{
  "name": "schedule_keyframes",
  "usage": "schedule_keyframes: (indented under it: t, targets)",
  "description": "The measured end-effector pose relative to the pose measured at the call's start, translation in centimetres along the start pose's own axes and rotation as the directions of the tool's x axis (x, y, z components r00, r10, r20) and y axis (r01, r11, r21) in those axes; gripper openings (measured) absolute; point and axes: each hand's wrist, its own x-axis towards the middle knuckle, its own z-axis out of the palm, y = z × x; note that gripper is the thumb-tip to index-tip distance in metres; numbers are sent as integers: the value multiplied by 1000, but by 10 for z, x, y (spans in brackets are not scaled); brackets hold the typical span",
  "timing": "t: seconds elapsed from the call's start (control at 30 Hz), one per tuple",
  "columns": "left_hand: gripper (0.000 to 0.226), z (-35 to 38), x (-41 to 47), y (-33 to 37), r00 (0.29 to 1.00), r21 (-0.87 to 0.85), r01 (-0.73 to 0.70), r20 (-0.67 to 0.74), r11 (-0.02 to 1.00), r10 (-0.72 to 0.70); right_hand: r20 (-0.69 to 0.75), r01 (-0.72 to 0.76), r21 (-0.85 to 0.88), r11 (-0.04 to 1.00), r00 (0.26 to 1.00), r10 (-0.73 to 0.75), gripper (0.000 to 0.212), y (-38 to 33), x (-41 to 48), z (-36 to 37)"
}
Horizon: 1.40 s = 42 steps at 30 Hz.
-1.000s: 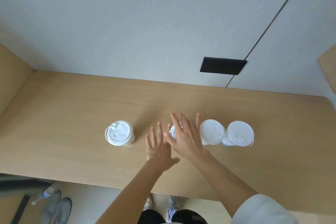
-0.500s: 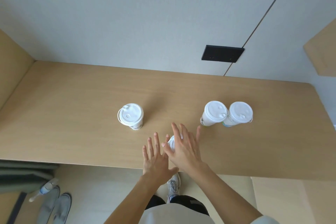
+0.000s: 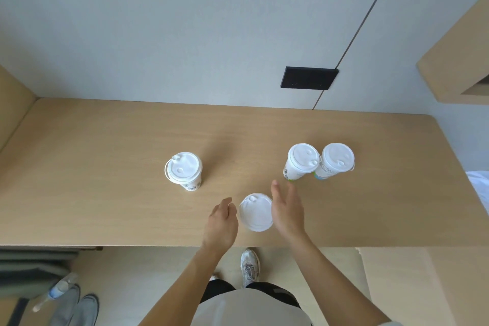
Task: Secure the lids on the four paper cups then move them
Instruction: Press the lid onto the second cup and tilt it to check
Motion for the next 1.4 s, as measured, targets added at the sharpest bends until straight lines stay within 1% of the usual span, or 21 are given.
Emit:
schedule_keyframes:
  t: [0.03, 0.1, 0.2, 0.23, 0.33, 0.37, 0.43, 0.5, 0.57, 0.73, 0.83, 0.87, 0.93, 1.0, 1.03, 1.1, 1.17, 1.23, 1.3, 1.37, 1.4]
  targets:
    - [40, 3, 4, 7, 999, -54, 42, -13, 998, -43, -10, -57, 74, 996, 998, 58, 71, 0, 5, 1]
    - [37, 10, 12, 23, 992, -165, 88, -73, 982, -101, -12, -115, 142, 983, 993, 117, 64, -1, 12, 4]
    - [46, 24, 24, 44, 977, -260, 130, -128, 957, -168, -7, -162, 130, 978, 986, 165, 64, -6, 19, 13]
    - [50, 29, 30, 46, 976, -238, 142, -129, 961, -176, -6, -169, 101, 980, 985, 171, 66, -8, 21, 17]
    - [56, 43, 43, 41, 972, -23, 195, -127, 981, -196, -12, -194, 10, 981, 981, 194, 69, -9, 21, 30]
    - [59, 46, 44, 39, 965, 8, 222, -142, 975, -219, -20, -193, -4, 981, 981, 193, 68, -8, 21, 33]
    - [65, 47, 42, 38, 952, -6, 247, -188, 969, -244, -50, -181, -32, 983, 982, 180, 65, -6, 20, 35]
    - [64, 48, 40, 40, 947, 10, 226, -235, 974, -217, -76, -164, -89, 982, 985, 158, 62, -6, 21, 36]
    - [63, 51, 43, 40, 949, 40, 213, -248, 976, -197, -86, -144, -135, 980, 987, 134, 59, -8, 23, 36]
    - [76, 53, 49, 40, 943, 80, 211, -278, 974, -181, -113, -144, -181, 973, 986, 125, 54, -10, 21, 37]
    - [77, 50, 51, 41, 959, 91, 108, -273, 990, -79, -156, -169, -123, 978, 976, 149, 56, -11, 15, 37]
    - [77, 48, 51, 43, 966, 110, 48, -257, 993, -19, -161, -206, -75, 976, 968, 192, 57, -10, 12, 36]
    - [78, 43, 56, 47, 971, 187, -105, -194, 977, 141, -131, -342, 61, 938, 929, 348, 60, -6, 5, 37]
    - [75, 37, 67, 50, 941, 292, -281, -101, 914, 322, -43, -507, 238, 829, 847, 531, 66, 0, -4, 40]
    - [71, 36, 74, 51, 915, 344, -360, -53, 867, 401, 17, -563, 283, 776, 812, 583, 68, 2, -7, 42]
    - [66, 35, 83, 51, 874, 401, -456, 33, 795, 485, 90, -596, 278, 754, 797, 597, 67, 3, -11, 44]
    - [66, 33, 84, 49, 840, 428, -503, 40, 751, 541, 68, -580, 272, 767, 807, 586, 66, 5, -14, 41]
    - [65, 27, 74, 49, 839, 428, -480, -31, 766, 544, -38, -471, 231, 851, 870, 492, 64, 6, -15, 33]
    - [70, 23, 60, 48, 898, 360, -370, -96, 856, 429, -120, -291, 145, 946, 943, 309, 64, 6, -13, 28]
    - [70, 25, 52, 37, 960, 270, -195, -142, 943, 240, -154, -115, 66, 991, 980, 124, 80, -1, -6, 27]
    - [71, 27, 49, 32, 983, 234, -95, -129, 967, 128, -156, -56, 28, 998, 986, 60, 86, -5, -1, 29]
